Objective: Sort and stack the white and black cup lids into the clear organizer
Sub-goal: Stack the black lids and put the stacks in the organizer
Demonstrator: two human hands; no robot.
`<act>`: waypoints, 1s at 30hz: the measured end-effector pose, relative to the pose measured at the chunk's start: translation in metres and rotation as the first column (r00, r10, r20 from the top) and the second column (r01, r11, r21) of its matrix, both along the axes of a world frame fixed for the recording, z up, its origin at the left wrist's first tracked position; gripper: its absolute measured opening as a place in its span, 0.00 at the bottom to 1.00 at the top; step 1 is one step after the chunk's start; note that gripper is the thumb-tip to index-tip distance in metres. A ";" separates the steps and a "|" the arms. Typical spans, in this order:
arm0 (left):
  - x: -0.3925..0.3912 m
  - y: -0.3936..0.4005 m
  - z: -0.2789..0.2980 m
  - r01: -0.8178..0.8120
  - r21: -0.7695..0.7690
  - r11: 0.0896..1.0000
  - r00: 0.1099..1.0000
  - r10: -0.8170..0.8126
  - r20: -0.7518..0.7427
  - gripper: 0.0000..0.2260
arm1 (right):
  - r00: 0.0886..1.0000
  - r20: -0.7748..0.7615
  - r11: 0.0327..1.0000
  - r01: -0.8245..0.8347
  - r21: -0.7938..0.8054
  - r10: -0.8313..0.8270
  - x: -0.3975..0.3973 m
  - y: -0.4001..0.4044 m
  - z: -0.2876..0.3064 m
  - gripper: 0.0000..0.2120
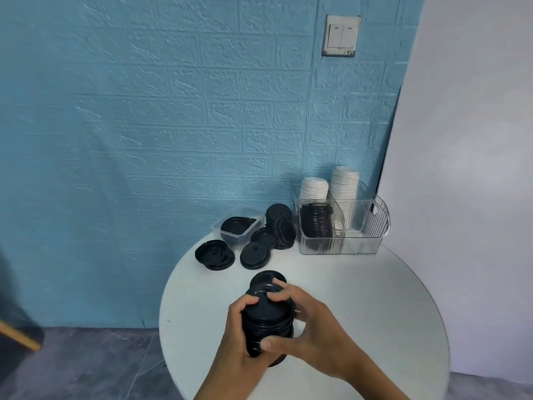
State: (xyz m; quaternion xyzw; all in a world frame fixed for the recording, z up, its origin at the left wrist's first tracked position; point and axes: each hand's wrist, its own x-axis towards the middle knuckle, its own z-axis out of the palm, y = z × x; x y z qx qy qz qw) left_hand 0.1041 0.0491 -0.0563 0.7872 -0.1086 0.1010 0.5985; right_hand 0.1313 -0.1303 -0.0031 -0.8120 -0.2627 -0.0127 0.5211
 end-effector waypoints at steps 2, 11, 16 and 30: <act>0.001 -0.001 -0.002 -0.004 0.017 1.000 1.000 0.004 0.014 0.40 | 1.000 0.020 1.000 0.001 0.007 -0.001 0.000 0.000 0.000 0.29; -0.005 -0.002 0.002 -0.073 0.098 0.993 0.990 0.060 0.129 0.38 | 0.996 -0.007 0.996 -0.083 0.036 0.084 0.001 -0.002 -0.005 0.29; -0.003 -0.004 0.000 -0.095 0.093 0.991 0.991 0.085 0.101 0.36 | 0.951 -0.287 0.969 -0.044 0.245 0.116 0.034 -0.017 0.011 0.21; -0.002 -0.003 -0.002 -0.132 0.122 0.984 0.985 0.116 0.131 0.38 | 0.985 0.112 0.797 -0.038 -0.603 0.132 0.104 0.005 -0.013 0.26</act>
